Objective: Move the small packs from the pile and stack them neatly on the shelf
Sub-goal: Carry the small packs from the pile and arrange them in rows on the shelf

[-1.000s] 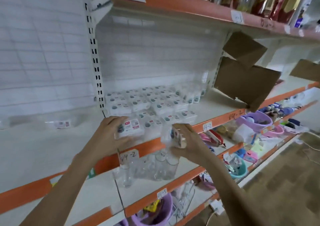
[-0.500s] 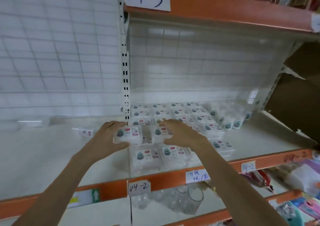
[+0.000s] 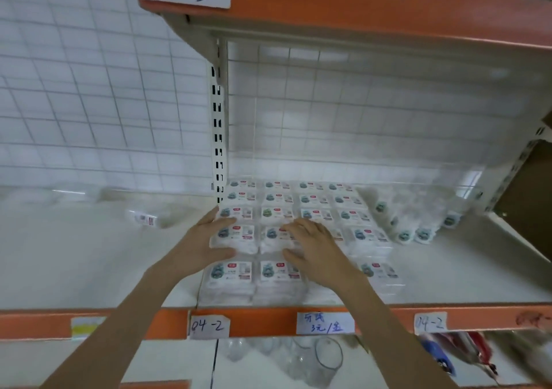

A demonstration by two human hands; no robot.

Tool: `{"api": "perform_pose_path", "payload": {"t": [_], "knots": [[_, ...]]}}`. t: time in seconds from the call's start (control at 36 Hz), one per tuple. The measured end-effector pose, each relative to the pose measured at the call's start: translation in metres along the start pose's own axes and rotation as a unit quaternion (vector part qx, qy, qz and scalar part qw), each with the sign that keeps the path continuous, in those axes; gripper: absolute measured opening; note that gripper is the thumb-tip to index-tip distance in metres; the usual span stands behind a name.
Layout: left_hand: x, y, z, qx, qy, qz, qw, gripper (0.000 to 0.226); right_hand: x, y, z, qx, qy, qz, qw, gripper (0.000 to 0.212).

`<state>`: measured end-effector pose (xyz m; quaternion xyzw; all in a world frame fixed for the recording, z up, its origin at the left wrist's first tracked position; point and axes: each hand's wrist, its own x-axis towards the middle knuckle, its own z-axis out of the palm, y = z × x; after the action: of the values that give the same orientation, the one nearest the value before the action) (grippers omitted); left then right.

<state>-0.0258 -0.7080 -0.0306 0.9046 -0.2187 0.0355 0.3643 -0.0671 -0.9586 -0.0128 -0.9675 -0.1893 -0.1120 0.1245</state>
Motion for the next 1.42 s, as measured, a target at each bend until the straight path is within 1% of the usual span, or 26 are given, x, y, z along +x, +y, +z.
{"api": "perform_pose_path", "payload": {"t": [0.08,0.28,0.36,0.42,0.47,0.53,0.61,0.72,0.78,0.86,0.97,1.06,1.17,1.31,1.42], "knots": [[-0.002,0.006,0.001,-0.035,-0.013,-0.026,0.999,0.067,-0.003,0.002,0.003,-0.015,0.011,-0.018,1.0,0.044],[-0.003,0.018,0.0,-0.005,-0.029,-0.055,0.998,0.067,-0.001,0.006,0.009,-0.022,0.011,-0.015,1.0,0.045],[-0.005,0.023,-0.001,0.033,-0.028,-0.059,0.997,0.068,-0.001,0.006,0.009,-0.034,0.011,-0.013,0.999,0.046],[-0.008,0.025,-0.003,0.069,-0.022,-0.063,0.995,0.075,-0.001,0.006,0.006,-0.041,0.005,-0.012,0.999,0.048],[-0.016,0.032,-0.007,0.075,0.001,-0.059,0.995,0.079,-0.003,0.004,0.003,-0.045,0.005,-0.018,0.999,0.051],[-0.03,0.038,-0.013,0.105,0.04,-0.046,0.993,0.076,-0.005,-0.002,0.002,-0.057,0.045,-0.049,0.996,0.05],[-0.055,0.045,-0.018,0.226,0.108,-0.016,0.968,0.073,-0.009,-0.022,0.003,-0.029,0.111,-0.089,0.989,0.045],[-0.102,0.051,-0.022,0.284,0.169,-0.026,0.943,0.064,-0.024,-0.062,0.012,0.031,0.133,-0.139,0.981,0.046],[-0.131,0.051,-0.024,0.306,0.184,-0.038,0.933,0.058,-0.033,-0.083,0.022,0.06,0.124,-0.163,0.977,0.046],[-0.177,0.042,-0.026,0.316,0.189,-0.081,0.926,0.05,-0.046,-0.115,0.042,0.123,0.094,-0.177,0.972,0.045],[-0.235,0.021,-0.028,0.312,0.176,-0.171,0.918,0.054,-0.062,-0.159,0.068,0.144,0.045,-0.185,0.971,0.047],[-0.275,0.0,-0.032,0.296,0.178,-0.229,0.91,0.05,-0.071,-0.192,0.088,0.169,-0.008,-0.192,0.967,0.046],[-0.324,-0.029,-0.045,0.296,0.175,-0.259,0.903,0.045,-0.072,-0.238,0.111,0.153,-0.054,-0.2,0.966,0.045],[-0.374,-0.066,-0.075,0.289,0.175,-0.285,0.897,0.046,-0.065,-0.306,0.133,0.155,-0.085,-0.215,0.96,0.07],[-0.407,-0.091,-0.101,0.286,0.181,-0.283,0.897,0.047,-0.058,-0.357,0.152,0.164,-0.099,-0.214,0.958,0.072]]}}
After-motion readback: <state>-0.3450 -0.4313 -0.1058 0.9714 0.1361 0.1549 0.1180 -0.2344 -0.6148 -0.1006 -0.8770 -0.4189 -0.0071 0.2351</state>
